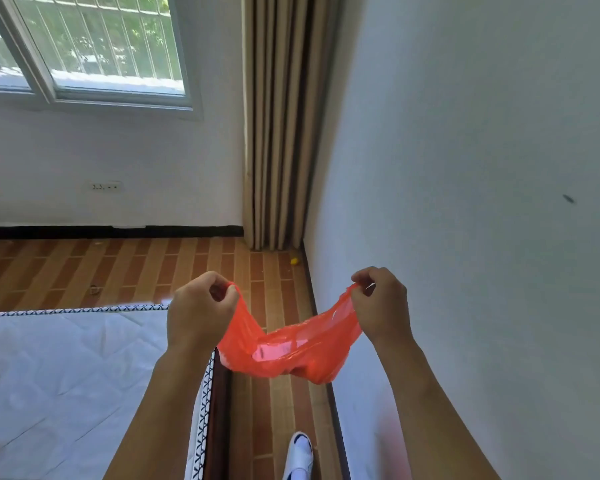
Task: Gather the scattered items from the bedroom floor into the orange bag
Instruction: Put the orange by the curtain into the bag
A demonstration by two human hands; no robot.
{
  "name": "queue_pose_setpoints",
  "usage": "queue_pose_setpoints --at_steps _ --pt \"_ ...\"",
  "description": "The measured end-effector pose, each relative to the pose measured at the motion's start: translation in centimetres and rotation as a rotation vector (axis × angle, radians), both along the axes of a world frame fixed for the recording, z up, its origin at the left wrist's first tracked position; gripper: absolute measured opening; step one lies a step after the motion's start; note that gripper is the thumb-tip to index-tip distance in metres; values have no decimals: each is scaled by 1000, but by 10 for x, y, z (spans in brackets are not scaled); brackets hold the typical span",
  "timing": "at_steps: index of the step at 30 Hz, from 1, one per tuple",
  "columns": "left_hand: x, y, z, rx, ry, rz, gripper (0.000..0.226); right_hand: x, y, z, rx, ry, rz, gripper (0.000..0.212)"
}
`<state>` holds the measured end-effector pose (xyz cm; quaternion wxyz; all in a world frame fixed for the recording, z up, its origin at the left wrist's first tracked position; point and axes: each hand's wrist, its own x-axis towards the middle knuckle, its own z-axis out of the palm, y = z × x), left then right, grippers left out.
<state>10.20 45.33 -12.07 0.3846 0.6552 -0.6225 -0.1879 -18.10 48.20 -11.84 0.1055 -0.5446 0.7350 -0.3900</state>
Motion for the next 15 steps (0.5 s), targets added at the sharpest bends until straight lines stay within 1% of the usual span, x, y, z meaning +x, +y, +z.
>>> queue_pose_setpoints --at_steps 6,10,15 --pt "-34 -76 -10 63 -31 39 10 -32 -85 -17 58 5 39 19" --pt "-58 -122 -6 59 -86 31 10 -50 -143 -17 85 3 82 17" --pt "-69 -162 0 72 -99 96 8 -55 -201 -11 83 -13 124 19"
